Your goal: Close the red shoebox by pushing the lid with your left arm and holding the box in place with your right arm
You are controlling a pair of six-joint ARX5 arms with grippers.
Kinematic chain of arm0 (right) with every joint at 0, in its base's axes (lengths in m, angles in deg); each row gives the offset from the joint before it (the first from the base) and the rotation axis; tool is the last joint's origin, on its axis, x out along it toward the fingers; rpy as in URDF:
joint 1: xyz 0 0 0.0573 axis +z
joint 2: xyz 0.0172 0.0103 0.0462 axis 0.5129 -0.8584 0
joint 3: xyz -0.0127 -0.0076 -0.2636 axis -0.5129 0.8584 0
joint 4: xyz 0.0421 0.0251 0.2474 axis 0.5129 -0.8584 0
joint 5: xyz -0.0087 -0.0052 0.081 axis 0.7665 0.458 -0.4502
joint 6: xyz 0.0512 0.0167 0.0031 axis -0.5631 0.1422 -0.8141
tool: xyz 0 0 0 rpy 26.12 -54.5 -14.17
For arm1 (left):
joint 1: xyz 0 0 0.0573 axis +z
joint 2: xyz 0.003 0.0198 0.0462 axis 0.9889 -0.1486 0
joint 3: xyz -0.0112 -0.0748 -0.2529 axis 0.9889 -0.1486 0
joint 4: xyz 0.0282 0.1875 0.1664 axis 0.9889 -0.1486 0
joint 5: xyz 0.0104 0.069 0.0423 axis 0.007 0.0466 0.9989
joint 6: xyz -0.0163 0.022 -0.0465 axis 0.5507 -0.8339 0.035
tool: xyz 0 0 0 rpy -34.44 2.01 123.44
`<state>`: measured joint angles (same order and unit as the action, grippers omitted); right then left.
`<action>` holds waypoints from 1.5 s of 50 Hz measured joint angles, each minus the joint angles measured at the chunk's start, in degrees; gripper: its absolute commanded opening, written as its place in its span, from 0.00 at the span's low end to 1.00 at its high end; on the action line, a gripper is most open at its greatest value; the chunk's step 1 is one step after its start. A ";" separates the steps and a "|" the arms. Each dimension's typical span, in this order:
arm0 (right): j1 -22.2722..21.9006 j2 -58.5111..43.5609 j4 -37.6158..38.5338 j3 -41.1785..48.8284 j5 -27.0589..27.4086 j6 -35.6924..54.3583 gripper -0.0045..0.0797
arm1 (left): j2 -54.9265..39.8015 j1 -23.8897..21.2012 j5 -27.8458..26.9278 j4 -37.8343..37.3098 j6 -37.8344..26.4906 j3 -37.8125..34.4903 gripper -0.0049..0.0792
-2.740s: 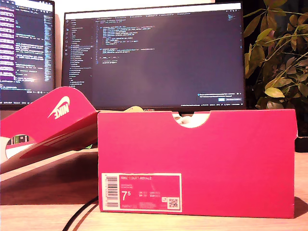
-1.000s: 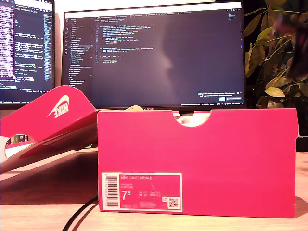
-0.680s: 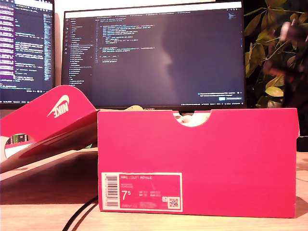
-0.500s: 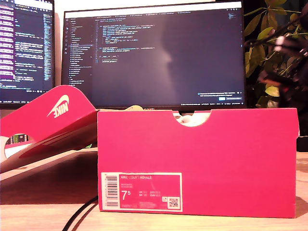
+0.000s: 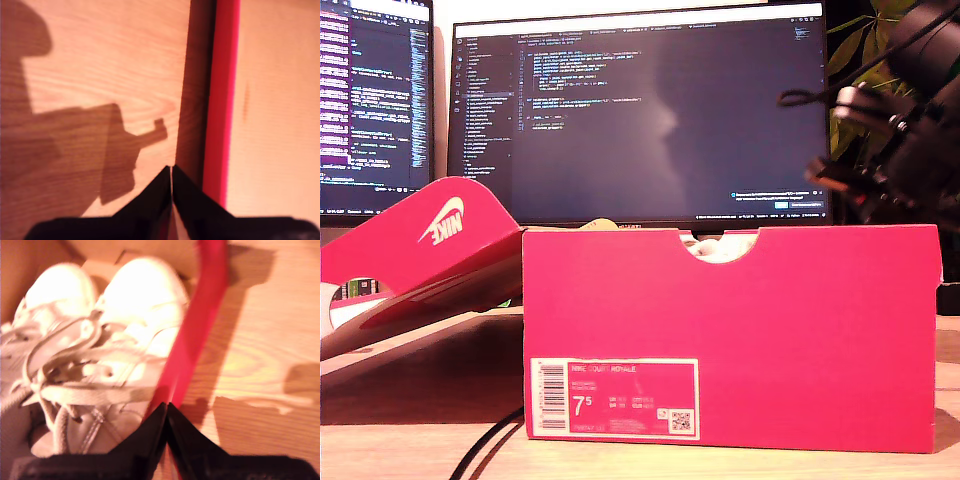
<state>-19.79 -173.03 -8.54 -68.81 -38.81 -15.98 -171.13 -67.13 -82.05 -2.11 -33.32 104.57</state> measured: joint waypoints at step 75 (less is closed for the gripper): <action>2.91 -1.73 0.26 -0.02 2.89 0.02 0.04 | 1.64 -3.98 -18.78 -15.19 -3.28 10.23 0.04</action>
<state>-16.88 -174.76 -8.28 -68.83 -35.92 -15.96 -169.49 -71.10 -100.83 -17.30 -36.60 114.80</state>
